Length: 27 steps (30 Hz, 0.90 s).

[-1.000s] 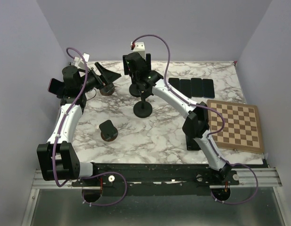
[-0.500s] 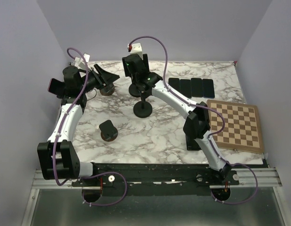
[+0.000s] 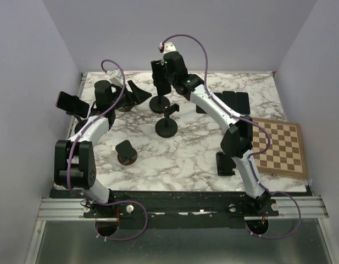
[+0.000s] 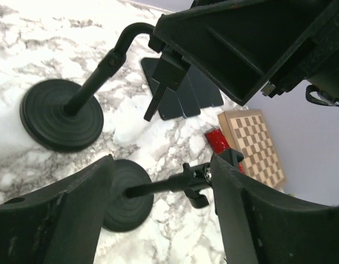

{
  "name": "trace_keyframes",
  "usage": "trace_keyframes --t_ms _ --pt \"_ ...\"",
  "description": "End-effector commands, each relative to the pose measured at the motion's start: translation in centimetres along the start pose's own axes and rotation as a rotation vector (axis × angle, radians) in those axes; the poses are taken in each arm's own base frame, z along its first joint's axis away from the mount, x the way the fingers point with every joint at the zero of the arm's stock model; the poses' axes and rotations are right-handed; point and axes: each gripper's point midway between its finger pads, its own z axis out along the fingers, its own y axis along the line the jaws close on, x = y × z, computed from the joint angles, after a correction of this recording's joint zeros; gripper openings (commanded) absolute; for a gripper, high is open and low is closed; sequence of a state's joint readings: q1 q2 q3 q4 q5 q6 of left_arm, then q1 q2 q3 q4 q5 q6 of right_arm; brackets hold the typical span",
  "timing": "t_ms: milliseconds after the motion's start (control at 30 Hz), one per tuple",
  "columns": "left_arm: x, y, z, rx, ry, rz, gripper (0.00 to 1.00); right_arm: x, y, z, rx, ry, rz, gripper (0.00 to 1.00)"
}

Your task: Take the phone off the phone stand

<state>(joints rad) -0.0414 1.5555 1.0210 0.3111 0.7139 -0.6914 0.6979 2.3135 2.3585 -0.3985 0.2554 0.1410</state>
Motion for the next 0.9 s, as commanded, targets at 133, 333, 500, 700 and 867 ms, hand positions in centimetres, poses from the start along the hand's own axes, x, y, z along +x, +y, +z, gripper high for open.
trace_keyframes --t_ms 133,333,500,700,867 --pt "-2.9 -0.7 2.9 0.012 -0.154 0.273 0.66 -0.2 1.1 -0.9 -0.114 0.044 0.059 0.01" --pt "-2.7 1.0 4.9 0.005 -0.117 0.258 0.60 -0.3 1.4 -1.0 -0.134 0.046 0.089 0.01" --pt "-3.0 0.8 5.4 0.037 -0.128 0.270 0.64 -0.2 1.8 -0.7 -0.145 0.048 0.104 0.01" --pt "-3.1 -0.2 5.6 0.080 -0.136 0.294 0.68 0.1 2.0 -0.3 -0.151 0.053 0.122 0.01" --pt "-3.3 -1.4 5.9 0.121 -0.142 0.287 0.68 -0.3 2.0 -0.4 -0.153 0.044 0.123 0.01"
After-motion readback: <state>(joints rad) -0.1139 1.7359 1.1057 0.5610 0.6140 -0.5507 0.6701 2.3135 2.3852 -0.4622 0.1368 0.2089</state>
